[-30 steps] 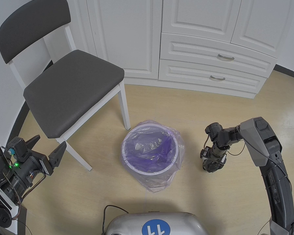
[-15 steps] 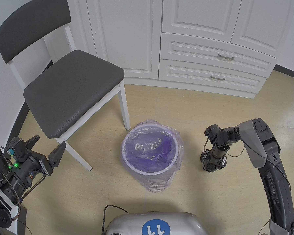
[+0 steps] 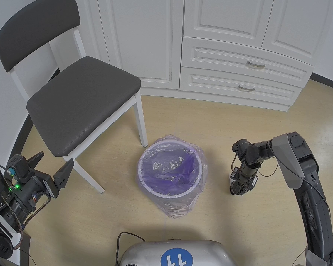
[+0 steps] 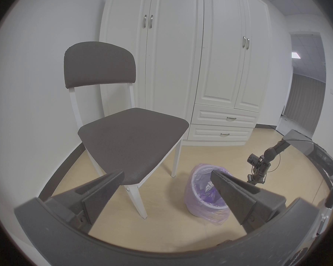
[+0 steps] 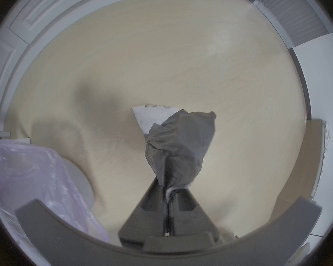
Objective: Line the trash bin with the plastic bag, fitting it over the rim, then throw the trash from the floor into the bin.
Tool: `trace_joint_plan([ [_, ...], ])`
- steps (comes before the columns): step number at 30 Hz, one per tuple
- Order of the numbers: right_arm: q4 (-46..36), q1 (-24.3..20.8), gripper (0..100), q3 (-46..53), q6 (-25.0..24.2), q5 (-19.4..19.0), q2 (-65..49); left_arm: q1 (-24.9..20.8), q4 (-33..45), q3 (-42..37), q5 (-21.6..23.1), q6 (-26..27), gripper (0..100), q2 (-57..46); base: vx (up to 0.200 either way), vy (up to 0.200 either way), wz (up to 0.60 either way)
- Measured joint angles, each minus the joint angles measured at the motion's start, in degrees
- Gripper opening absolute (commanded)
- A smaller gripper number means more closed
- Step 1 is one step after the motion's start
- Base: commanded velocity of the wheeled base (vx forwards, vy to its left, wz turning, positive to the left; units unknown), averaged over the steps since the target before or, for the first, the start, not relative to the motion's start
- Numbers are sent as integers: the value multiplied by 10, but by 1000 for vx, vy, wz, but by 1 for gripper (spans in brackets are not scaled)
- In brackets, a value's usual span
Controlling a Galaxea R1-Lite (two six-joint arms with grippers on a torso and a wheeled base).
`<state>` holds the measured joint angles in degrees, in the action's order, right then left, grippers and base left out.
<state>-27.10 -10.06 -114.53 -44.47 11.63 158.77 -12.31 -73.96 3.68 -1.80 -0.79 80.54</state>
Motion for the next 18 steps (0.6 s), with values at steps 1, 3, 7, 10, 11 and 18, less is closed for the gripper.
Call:
trace_joint_plan([
  [1, -2, -1, 0, 1, -3, 0, -7, 0, 0, 0, 0, 0, 100, -1, 0, 0, 0],
  [3, -7, -4, 0, 8, -7, 0, -31, 0, 1, 0, 0, 0, 100, -3, 0, 0, 0],
  [7, -13, -14, 0, 35, -8, -1, -102, 0, 3, 1, 0, 1, 100, -10, 0, 0, 0],
  [10, -14, -23, 0, 72, 4, 0, -165, 0, 4, 1, 0, 2, 100, -16, 0, 0, 0],
  [11, -14, -27, 0, 90, 10, 1, -189, 0, 5, 1, 0, 2, 100, -19, 0, 0, 0],
  [18, -12, -68, 0, 208, 52, 2, -369, -1, 6, 2, 1, 5, 100, -32, 0, 0, 0],
])
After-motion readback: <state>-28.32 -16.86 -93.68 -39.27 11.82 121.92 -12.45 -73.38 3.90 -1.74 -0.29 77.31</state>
